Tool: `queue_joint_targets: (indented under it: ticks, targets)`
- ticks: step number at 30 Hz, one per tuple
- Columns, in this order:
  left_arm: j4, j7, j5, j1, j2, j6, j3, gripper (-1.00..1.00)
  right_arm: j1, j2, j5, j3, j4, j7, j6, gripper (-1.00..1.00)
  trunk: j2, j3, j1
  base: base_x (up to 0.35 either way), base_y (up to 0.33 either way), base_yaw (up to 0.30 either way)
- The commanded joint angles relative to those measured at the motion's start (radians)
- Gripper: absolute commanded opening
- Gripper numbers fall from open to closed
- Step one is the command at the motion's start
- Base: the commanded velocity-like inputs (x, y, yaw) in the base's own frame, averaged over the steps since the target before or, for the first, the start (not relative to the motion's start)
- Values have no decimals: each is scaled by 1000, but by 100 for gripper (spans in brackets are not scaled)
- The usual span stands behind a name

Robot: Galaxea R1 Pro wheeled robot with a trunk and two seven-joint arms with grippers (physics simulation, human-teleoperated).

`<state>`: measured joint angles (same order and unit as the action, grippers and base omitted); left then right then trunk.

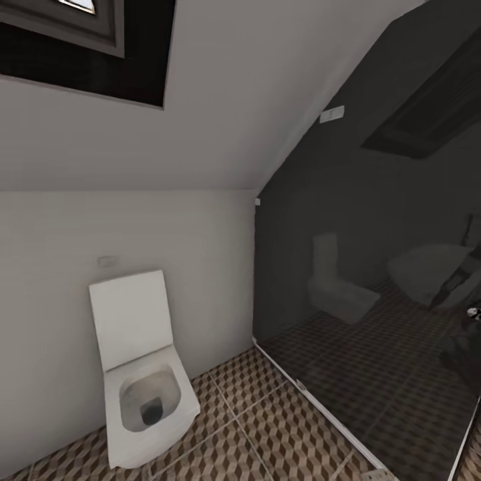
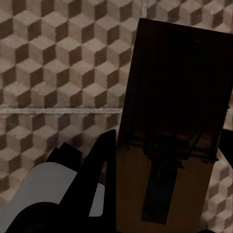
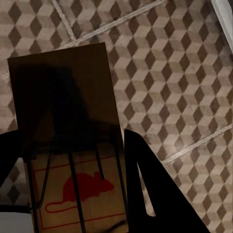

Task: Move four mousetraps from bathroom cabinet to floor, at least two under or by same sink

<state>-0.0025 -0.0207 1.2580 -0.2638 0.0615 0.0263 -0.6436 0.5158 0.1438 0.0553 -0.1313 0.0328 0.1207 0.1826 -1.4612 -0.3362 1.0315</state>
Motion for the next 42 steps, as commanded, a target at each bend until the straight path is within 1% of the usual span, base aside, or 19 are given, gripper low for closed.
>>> queue_joint_targets:
  ticks: [1, 8, 12, 15, 22, 42]
  targets:
    - [-1, -7, 5, -1, 0, 3, -8, -100, 1, 0, 2, -5, 1, 4, 1, -100, -1, -1, 0, 0, 0, 274]
    - [-1, -7, 5, 5, 1, -2, -8, -100, 1, 0, 2, -5, 1, 4, 1, -100, -1, -1, 0, 0, 0, 274]
    - [-1, -7, 5, 8, 1, -42, -8, -100, 1, 0, 2, -5, 1, 4, 1, -100, -1, -1, 0, 0, 0, 274]
    - [-1, -7, 4, 10, 1, -58, -8, -100, 1, 0, 2, -5, 1, 4, 1, -100, -1, -1, 0, 0, 0, 274]
    - [-1, -6, -3, 11, 0, -65, -10, -100, 1, 0, 1, -5, 1, 5, 1, -100, -1, -1, 0, 17, -17, 274]
    - [-2, -7, 2, 11, -1, -61, -11, -100, 1, 0, 2, -5, 1, 5, 2, -100, -1, -1, 0, 127, -227, 274]
